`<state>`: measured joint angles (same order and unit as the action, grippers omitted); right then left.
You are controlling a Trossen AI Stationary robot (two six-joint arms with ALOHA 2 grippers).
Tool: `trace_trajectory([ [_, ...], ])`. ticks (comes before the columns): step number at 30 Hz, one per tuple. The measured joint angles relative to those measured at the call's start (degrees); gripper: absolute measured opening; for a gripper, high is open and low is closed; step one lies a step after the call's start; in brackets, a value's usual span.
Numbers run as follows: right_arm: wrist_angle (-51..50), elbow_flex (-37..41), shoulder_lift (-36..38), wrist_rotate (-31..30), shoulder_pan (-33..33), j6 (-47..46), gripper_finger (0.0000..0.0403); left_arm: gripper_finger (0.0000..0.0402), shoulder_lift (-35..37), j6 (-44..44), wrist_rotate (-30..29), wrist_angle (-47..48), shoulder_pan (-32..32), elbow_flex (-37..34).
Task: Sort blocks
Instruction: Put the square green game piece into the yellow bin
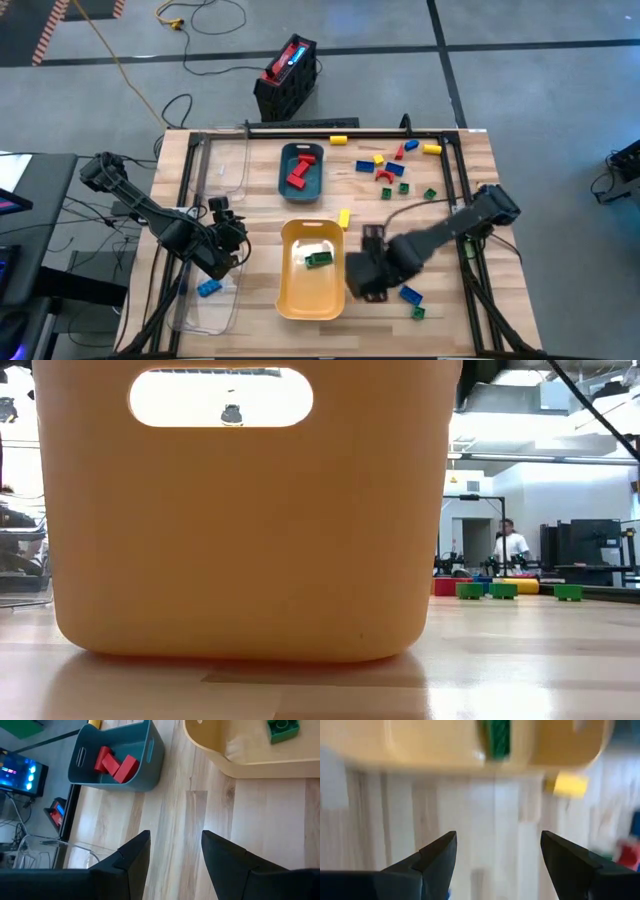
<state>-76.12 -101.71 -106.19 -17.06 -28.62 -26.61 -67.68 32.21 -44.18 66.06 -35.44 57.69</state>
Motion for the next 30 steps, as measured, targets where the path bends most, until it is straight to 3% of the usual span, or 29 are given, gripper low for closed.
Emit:
trace_trajectory([
  [14, 4.6, 19.44, 1.91, 12.8, -8.65, -38.15, 0.0295, 0.0174, 0.0, -2.25, -0.09, -1.53, 0.0, 0.0],
  [23, 10.06, 23.27, 2.01, 19.81, -11.73, -47.51, 0.0295, 0.0174, 0.0, -3.77, 0.29, -2.58, 0.0, 0.0],
  [30, 10.94, 23.69, 2.01, 26.83, -16.79, -67.65, 0.0295, 0.0174, 0.0, -4.84, 0.57, -2.88, 0.0, 0.0],
])
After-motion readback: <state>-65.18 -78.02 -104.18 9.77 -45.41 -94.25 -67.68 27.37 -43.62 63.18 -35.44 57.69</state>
